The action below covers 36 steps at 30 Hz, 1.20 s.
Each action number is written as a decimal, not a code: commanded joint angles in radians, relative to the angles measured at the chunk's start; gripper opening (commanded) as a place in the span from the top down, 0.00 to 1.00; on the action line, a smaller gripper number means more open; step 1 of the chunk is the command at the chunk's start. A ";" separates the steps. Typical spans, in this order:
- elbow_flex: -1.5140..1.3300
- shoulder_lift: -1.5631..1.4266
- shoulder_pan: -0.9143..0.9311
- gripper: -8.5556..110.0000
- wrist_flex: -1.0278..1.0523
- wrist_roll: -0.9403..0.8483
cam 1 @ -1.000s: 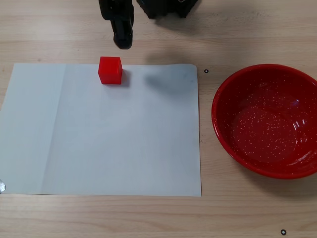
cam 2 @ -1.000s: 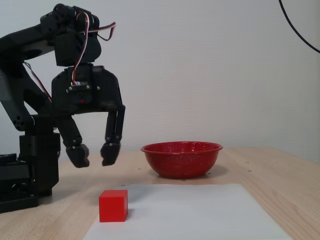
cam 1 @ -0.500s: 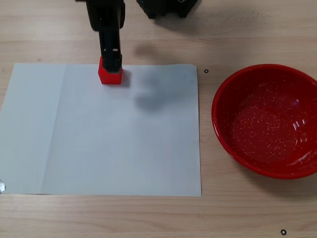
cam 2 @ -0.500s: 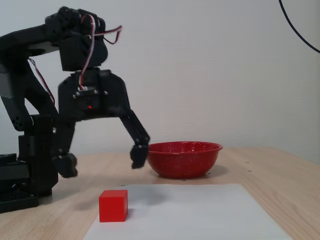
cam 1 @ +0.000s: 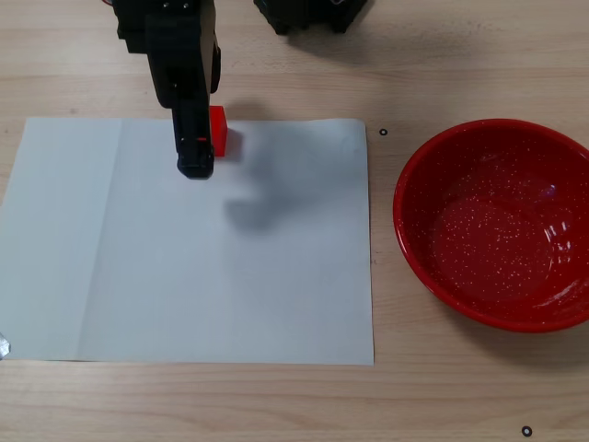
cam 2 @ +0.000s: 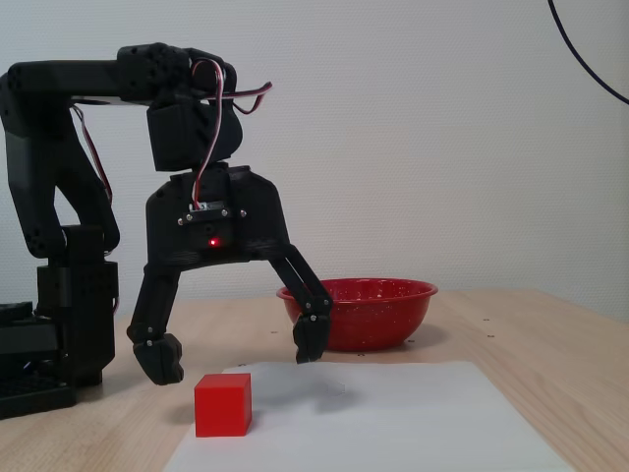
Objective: Grasp the red cube and put it in the red bowl.
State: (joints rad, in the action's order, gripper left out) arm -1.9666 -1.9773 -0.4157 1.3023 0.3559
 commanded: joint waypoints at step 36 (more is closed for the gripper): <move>-0.092 0.055 0.017 0.49 -0.199 -0.002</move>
State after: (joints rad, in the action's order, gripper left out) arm -2.0954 -1.8975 -0.4004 1.1198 0.3559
